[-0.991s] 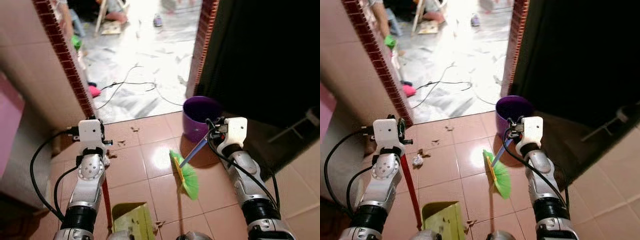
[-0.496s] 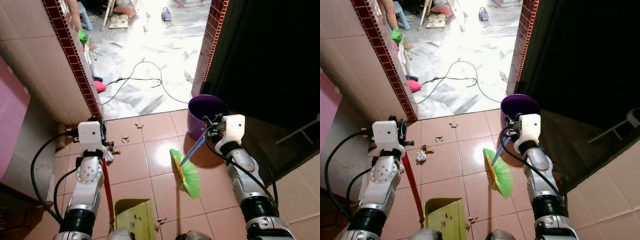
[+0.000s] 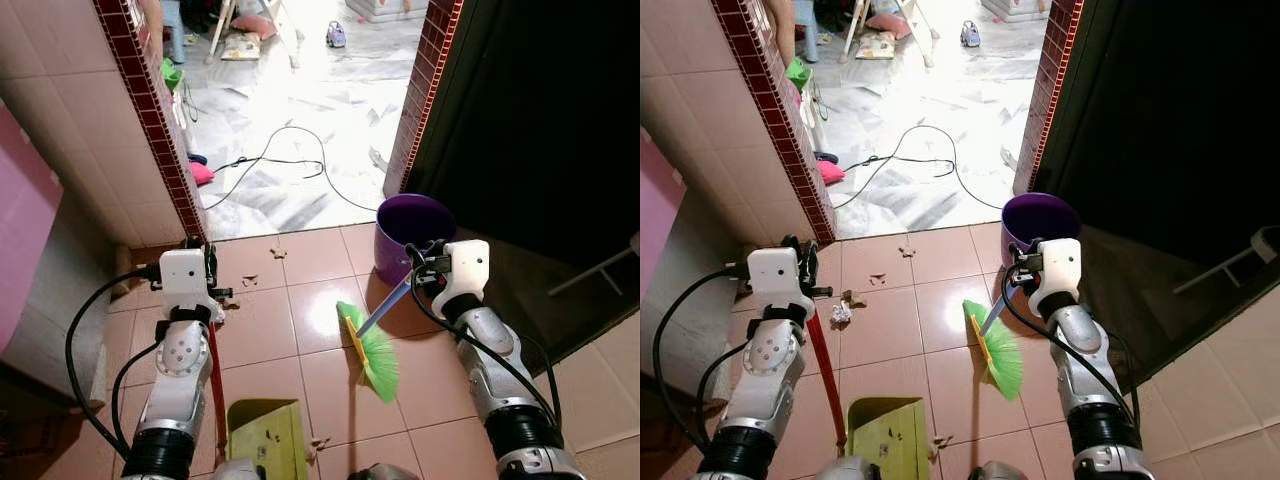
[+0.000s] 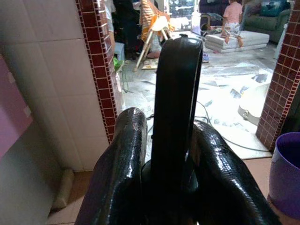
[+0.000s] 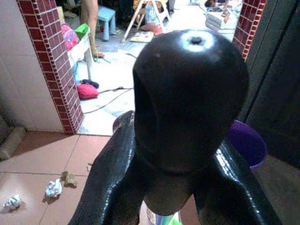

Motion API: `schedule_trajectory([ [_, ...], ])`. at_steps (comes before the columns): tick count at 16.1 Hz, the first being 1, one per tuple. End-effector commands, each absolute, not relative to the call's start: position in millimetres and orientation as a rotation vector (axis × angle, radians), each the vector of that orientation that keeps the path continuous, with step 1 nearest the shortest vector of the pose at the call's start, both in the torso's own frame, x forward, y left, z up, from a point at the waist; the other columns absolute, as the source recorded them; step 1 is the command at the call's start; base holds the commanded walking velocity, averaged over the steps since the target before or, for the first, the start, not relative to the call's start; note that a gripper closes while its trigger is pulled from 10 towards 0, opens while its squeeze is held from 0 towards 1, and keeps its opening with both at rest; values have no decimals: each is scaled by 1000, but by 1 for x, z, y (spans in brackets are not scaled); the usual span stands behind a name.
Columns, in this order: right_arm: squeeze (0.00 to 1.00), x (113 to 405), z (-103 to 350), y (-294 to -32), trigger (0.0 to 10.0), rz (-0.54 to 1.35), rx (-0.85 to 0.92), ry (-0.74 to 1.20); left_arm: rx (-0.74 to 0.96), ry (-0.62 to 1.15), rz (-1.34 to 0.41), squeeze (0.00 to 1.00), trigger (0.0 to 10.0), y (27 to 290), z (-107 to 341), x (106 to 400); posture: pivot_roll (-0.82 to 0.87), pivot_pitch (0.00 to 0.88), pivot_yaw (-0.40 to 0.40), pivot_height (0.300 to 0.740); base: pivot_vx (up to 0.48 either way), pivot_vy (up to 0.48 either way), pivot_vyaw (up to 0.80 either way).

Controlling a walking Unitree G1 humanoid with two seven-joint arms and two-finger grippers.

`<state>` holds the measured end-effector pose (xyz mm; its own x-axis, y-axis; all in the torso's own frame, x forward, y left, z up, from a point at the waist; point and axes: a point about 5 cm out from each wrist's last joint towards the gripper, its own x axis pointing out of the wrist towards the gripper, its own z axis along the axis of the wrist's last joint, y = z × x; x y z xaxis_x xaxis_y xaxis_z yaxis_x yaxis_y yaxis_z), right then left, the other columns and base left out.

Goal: Sweep floor

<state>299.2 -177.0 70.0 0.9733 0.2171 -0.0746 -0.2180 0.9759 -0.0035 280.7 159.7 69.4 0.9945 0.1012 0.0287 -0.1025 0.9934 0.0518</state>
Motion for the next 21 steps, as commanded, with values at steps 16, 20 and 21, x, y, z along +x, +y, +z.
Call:
schedule_trajectory([
  [16,0,288,67,-176,10000,269,-25,122,63,4,73,0,10000,142,63,269,-76,0,-71,740,0,0,0],
  [20,0,287,60,-173,10000,263,-8,138,93,37,47,0,10000,139,56,275,-71,0,-62,740,0,0,0],
  [21,0,288,60,-172,10000,259,1,141,93,43,43,0,10000,138,55,276,-72,0,-56,740,0,0,0],
])
